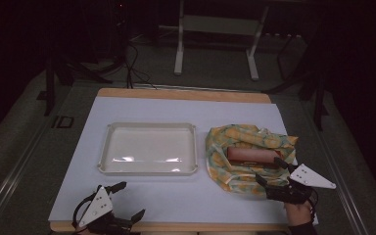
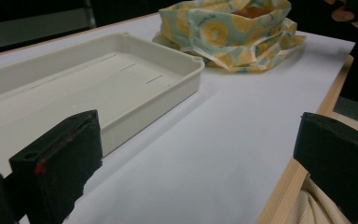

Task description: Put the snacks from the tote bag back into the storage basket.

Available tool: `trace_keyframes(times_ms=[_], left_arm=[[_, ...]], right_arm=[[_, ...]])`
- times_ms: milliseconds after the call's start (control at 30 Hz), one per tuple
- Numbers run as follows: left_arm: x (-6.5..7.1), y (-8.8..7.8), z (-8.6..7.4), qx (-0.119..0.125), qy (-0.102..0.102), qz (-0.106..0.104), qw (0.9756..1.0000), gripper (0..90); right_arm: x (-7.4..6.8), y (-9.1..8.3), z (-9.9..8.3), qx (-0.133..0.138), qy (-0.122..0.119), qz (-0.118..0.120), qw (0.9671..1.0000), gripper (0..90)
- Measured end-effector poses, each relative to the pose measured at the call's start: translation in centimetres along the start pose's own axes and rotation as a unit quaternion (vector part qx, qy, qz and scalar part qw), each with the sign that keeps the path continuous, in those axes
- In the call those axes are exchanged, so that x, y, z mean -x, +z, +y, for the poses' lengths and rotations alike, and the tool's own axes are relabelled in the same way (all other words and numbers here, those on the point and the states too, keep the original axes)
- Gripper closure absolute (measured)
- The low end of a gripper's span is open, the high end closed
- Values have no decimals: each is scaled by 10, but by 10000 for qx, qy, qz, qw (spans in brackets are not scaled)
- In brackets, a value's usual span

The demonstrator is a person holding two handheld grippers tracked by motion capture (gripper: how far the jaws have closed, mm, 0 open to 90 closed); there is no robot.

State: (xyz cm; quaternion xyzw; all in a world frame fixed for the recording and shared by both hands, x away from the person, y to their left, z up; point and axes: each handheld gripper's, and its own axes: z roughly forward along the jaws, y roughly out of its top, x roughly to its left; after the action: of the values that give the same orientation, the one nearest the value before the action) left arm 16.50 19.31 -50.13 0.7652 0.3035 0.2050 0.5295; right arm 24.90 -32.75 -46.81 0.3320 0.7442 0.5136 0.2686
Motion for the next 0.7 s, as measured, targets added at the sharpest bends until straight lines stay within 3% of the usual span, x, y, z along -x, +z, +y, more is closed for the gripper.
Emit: trace_keyframes(times_ms=[133, 267, 500, 700], left_arm=[[0, -1, -1, 12, -1, -5, 10000, 14], [1, -1, -1, 53, 57, -67, 9999, 13], [0, 6, -3, 37, 204, -246, 9995, 14], [-1, 6, -2, 76, 186, -251, 9995, 13]], right_arm=[[0, 2, 2, -25, -165, -56, 9998, 108], [1, 6, 3, -112, -156, 83, 9998, 108], [-1, 8, 8, -128, -137, -119, 9998, 108], [2, 6, 13, -246, -366, -177, 9989, 109]])
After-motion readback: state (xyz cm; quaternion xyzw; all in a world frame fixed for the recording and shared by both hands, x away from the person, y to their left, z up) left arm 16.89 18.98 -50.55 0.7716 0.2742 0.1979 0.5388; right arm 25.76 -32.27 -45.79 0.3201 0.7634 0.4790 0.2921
